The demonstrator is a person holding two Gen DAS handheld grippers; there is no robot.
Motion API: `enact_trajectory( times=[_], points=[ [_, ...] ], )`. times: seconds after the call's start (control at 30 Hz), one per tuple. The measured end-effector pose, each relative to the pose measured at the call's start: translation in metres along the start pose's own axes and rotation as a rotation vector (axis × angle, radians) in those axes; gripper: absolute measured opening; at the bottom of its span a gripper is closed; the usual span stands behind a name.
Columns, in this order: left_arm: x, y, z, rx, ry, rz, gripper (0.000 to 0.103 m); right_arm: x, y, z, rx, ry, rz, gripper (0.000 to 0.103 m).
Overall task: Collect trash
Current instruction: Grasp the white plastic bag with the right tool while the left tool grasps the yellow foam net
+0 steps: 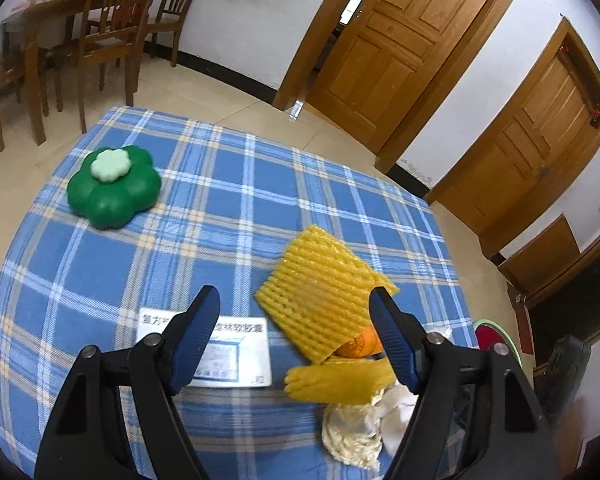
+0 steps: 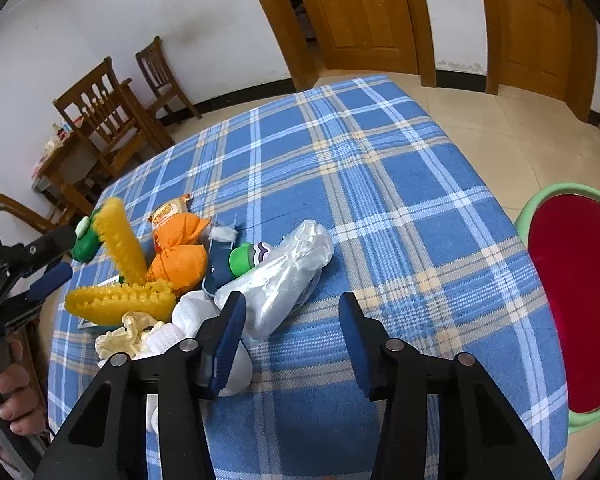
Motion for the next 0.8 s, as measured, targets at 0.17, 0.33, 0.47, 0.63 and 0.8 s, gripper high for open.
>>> enact_trajectory(
  times=[0.17,0.33,0.47,0.63,0.8],
  points=[
    [0.003,-0.005,-0.01,0.007,0.014,-0.021,0.077,-0.001,-0.005,0.002,-0.028,-0.002,-0.003,0.048],
    [0.001,-0.01,-0.031,0.031,0.05,-0.075,0.077,-0.003,-0.011,-0.001,-0.017,0.021,-0.043,0.048],
    [-0.007,-0.014,-0.047,0.014,0.085,-0.092,0.077,-0.002,-0.011,0.001,-0.026,0.019,-0.04,0.048],
    [-0.016,-0.017,-0.063,-0.034,0.135,-0.1,0.077,-0.002,-0.013,0.007,-0.042,0.01,-0.056,0.048],
    [-0.023,-0.017,-0.07,-0.073,0.173,-0.109,0.076,-0.002,-0.019,0.009,-0.071,0.012,-0.09,0.052]
  ],
)
Point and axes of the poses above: each gripper's, at about its wrist camera, not at the fingertips, and z roughly against the way its jaws point, y to its left, x to its top, the point moved 8 cm from there along -z, roughly the way its jaws point, and after that the axes turned 2 degrees about -z, right-handed, at the moved point
